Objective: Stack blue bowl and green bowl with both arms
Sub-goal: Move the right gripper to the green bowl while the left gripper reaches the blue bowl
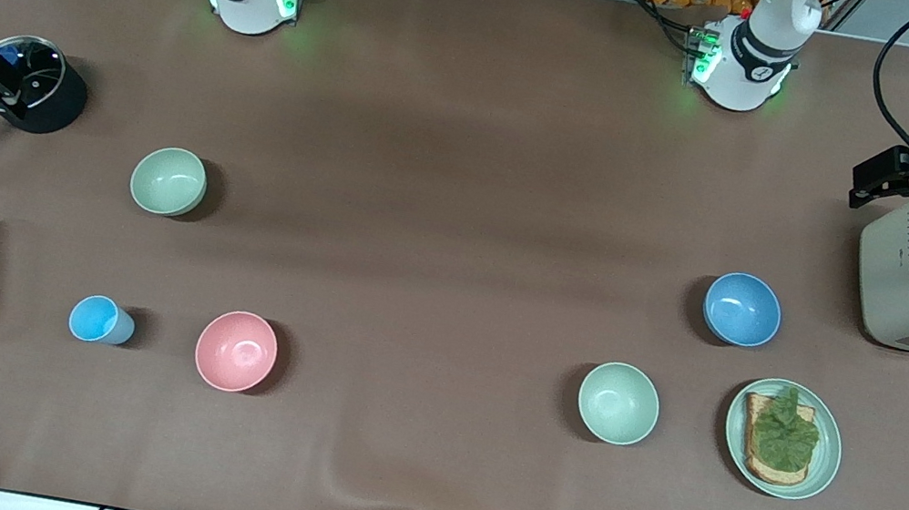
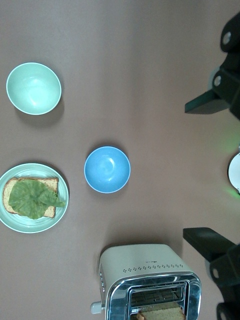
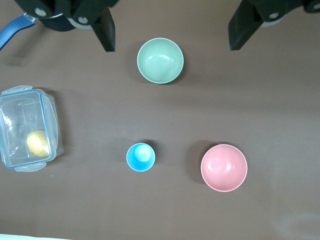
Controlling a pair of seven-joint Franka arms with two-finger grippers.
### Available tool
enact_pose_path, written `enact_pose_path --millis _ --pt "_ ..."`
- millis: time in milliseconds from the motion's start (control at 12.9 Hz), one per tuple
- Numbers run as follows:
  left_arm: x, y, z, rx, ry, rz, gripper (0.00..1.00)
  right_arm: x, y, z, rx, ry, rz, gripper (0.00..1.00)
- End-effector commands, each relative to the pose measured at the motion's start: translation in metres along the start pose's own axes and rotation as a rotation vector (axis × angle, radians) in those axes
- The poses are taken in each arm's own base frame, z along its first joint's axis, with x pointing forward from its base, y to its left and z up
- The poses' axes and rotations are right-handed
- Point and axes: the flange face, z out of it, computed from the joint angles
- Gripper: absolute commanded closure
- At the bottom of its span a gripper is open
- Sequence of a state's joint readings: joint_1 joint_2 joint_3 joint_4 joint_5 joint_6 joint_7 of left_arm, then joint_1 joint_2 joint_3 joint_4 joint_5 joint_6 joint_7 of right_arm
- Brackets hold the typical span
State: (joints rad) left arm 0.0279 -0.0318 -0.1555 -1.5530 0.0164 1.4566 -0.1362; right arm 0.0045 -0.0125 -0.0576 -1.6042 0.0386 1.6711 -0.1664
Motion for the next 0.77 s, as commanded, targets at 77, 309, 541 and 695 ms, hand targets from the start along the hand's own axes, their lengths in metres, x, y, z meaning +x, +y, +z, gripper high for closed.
enact_pose_path --millis 77,309,541,695 --pt "-0.007 -0.002 -0.006 -0.018 -0.002 0.021 0.00 0.001 0.001 -0.003 -0.014 -0.005 0.001 0.00" --pt "-0.006 -0.004 -0.005 -0.013 -0.003 0.022 0.00 0.001 0.002 0.001 -0.012 -0.014 0.003 0.00" --pt "-0.002 -0.008 0.003 -0.006 -0.018 0.051 0.00 0.003 0.010 0.017 -0.005 -0.051 0.021 0.00" --pt "0.008 -0.019 0.021 0.005 -0.049 0.054 0.00 0.000 0.017 0.036 -0.002 -0.083 0.031 0.00"
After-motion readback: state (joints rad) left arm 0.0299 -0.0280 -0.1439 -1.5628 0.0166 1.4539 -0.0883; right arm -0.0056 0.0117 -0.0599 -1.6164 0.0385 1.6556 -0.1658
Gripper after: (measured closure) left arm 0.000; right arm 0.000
